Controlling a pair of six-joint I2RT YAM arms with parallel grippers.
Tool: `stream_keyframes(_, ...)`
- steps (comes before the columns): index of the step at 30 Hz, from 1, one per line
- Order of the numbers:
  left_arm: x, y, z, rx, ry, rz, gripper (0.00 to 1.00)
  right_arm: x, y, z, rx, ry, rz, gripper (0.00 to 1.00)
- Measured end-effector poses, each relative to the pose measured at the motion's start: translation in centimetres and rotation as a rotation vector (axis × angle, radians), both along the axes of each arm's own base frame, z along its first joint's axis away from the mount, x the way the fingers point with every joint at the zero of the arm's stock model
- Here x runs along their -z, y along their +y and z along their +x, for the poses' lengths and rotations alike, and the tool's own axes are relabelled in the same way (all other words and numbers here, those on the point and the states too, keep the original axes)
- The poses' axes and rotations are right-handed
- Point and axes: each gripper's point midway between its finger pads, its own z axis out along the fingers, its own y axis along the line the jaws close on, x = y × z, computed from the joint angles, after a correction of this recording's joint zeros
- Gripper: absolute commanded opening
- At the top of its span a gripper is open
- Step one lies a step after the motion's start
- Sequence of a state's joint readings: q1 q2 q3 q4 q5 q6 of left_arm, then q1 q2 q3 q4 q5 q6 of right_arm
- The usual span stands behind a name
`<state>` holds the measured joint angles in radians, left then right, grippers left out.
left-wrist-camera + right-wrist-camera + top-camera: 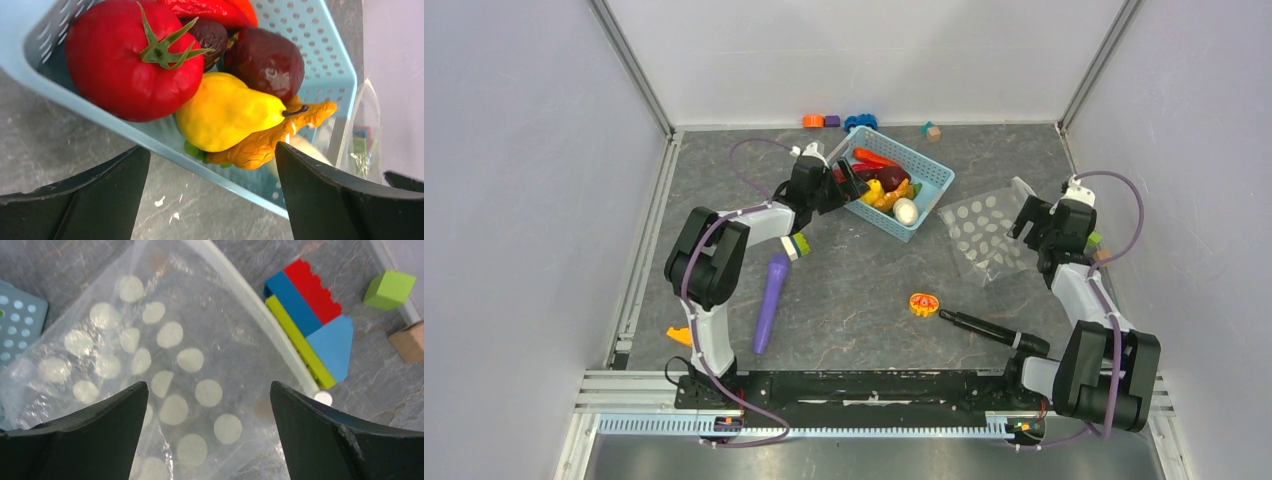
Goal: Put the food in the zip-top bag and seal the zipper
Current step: Move the bin to the center of the board.
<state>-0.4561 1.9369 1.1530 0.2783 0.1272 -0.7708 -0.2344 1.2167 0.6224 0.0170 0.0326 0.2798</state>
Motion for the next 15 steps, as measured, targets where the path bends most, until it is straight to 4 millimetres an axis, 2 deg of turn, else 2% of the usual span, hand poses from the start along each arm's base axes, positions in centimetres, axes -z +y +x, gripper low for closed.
stream_keyframes(5,-1.9,-0.1,2.4,-0.023,-0.067,0.03,1.0,1.6,0.8,-2.0,-0.041,0.039,0.003,0.98)
stream_keyframes(10,-3.5,0.4,3.6,-0.036,-0.105,0.068,1.0,0.9,1.3,-3.1,-0.071,0.008,-0.013,0.98)
stream_keyframes(12,-3.5,0.6,3.5,-0.037,-0.105,0.083,1.0,0.7,1.4,-3.4,-0.077,0.001,-0.019,0.98)
stream_keyframes(15,-3.6,1.7,2.1,-0.043,-0.09,0.117,1.0,0.8,1.5,-3.5,-0.088,0.006,-0.02,0.98)
